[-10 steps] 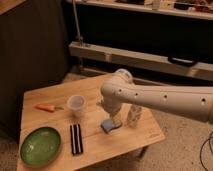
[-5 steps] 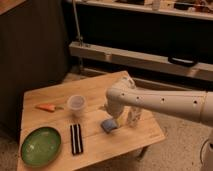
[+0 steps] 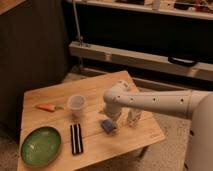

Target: Place the white sponge in the ceramic cup

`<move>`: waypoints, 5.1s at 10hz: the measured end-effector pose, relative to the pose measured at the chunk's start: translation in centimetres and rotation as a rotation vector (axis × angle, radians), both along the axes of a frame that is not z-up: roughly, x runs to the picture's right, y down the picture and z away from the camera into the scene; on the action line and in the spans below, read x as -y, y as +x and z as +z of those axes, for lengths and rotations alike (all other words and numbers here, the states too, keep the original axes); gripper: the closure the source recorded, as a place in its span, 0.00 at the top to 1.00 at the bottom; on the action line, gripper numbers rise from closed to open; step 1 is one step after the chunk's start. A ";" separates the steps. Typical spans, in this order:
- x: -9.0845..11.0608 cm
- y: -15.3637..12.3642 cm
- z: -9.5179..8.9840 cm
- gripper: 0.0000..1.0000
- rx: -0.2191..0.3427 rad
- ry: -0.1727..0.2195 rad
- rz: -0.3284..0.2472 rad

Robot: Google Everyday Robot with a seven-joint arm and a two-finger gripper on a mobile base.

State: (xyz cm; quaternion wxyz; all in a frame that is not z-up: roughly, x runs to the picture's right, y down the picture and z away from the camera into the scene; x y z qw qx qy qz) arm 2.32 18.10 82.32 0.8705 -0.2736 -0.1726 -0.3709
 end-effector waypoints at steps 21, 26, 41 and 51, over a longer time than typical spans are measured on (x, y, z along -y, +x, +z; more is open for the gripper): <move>8.7 -8.7 -16.0 0.00 0.318 -0.059 0.072; 13.2 -15.8 -23.4 0.00 0.742 -0.144 0.305; 16.7 -22.8 -13.4 0.00 0.701 -0.260 0.506; 16.1 -22.9 -7.8 0.28 0.685 -0.321 0.469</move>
